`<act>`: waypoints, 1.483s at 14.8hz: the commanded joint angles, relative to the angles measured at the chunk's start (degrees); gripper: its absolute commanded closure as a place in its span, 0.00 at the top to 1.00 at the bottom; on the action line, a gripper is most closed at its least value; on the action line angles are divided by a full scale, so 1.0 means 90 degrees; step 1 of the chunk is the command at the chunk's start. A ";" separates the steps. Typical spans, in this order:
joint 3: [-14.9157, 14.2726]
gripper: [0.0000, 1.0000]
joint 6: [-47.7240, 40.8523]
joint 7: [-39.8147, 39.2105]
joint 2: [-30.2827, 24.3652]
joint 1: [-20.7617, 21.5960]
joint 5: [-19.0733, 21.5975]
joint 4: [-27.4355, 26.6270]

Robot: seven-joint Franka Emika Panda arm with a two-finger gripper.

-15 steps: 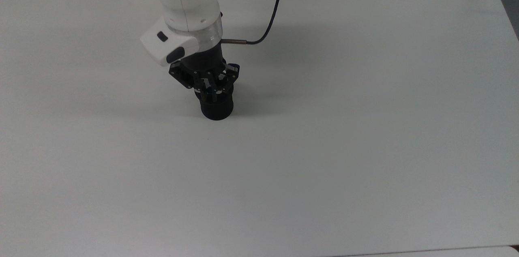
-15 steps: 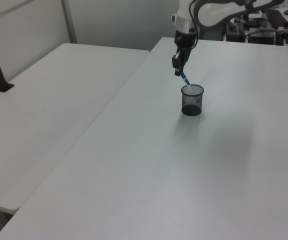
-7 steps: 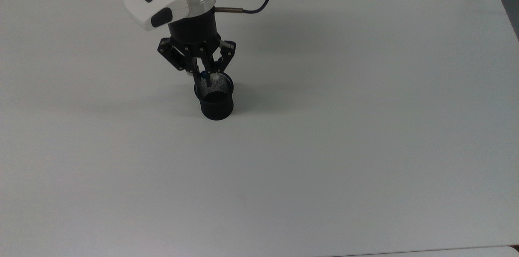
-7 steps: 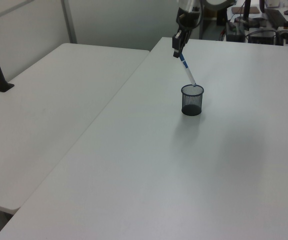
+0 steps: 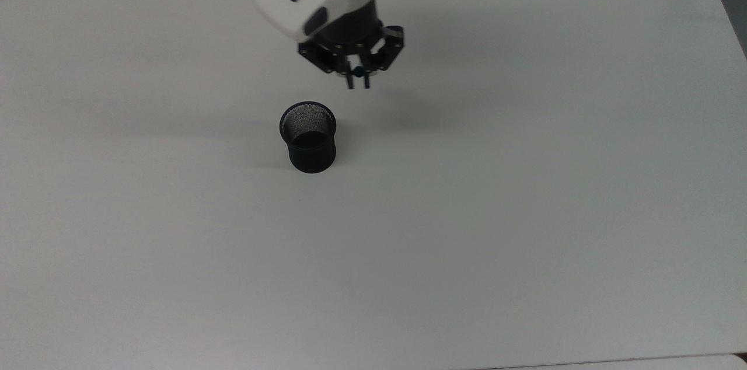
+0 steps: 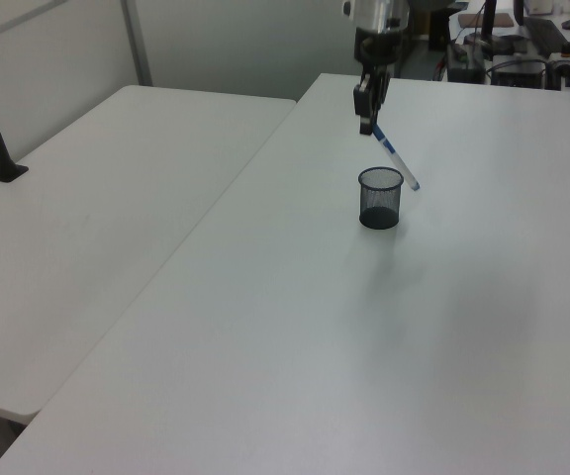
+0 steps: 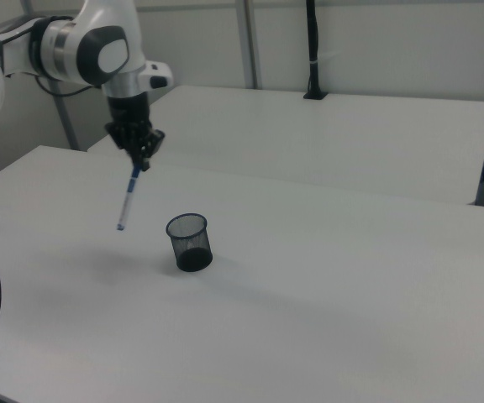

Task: Remove the marker
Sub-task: 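Lift the marker up out of the pen cup, then move the marker beside the cup and lower it onto the table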

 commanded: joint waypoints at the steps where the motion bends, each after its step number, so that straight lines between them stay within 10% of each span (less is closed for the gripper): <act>1: -0.0092 0.19 -0.0358 -0.0092 0.0426 0.0506 0.0175 0.0017; 14: -0.0112 0.26 -0.0232 0.0045 0.1764 0.1367 0.0097 -0.0276; 20: -0.0131 1.00 0.0032 0.0064 0.1785 0.1347 -0.0010 -0.0286; 22: -0.0131 1.00 0.0012 0.0326 0.1475 0.1328 -0.0262 -0.0169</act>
